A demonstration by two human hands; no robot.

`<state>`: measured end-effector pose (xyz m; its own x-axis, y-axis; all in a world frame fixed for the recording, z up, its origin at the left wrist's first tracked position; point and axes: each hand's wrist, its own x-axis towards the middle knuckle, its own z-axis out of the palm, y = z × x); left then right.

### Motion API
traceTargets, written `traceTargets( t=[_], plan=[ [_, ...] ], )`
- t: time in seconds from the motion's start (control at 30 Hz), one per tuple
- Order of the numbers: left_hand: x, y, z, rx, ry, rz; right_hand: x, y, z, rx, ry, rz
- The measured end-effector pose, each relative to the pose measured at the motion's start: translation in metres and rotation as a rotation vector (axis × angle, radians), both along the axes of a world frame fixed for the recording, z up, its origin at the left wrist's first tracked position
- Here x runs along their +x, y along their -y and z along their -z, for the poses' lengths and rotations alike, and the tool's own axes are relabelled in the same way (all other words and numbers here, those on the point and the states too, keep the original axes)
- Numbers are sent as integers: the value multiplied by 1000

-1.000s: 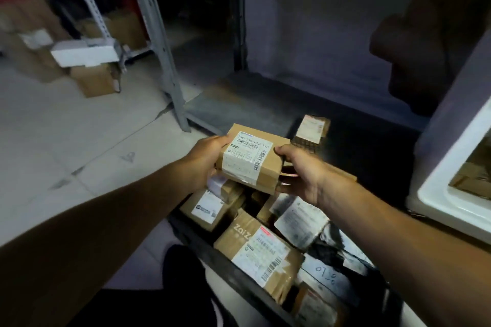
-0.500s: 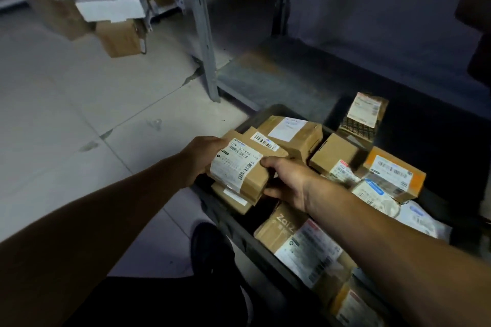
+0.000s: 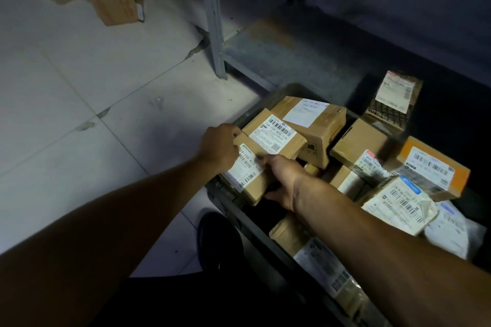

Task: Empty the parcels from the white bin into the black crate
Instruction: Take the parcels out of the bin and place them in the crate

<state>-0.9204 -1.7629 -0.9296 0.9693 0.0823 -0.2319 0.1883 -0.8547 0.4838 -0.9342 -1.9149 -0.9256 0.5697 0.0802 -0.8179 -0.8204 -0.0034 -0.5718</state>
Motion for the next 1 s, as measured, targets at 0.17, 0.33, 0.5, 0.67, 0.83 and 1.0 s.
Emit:
traceTargets(
  t=[0.17,0.33,0.5,0.67,0.83,1.0],
  plan=[
    [4,1,4,36,49,-16,6,0,-2,-17,-5,8],
    [2,1,2,85,46,-7,1,0,-8,-8,15,58],
    [1,7,-21,145,75,42,5,16,-37,-104,193,123],
    [0,20,-49,417,49,227,3,56,-63,-576,608,-430],
    [-10,50,-78,621,14,374,-17,98,-88,-939,873,-782],
    [-28,98,-109,584,117,501,-41,143,-115,-1159,959,-955]
  ],
)
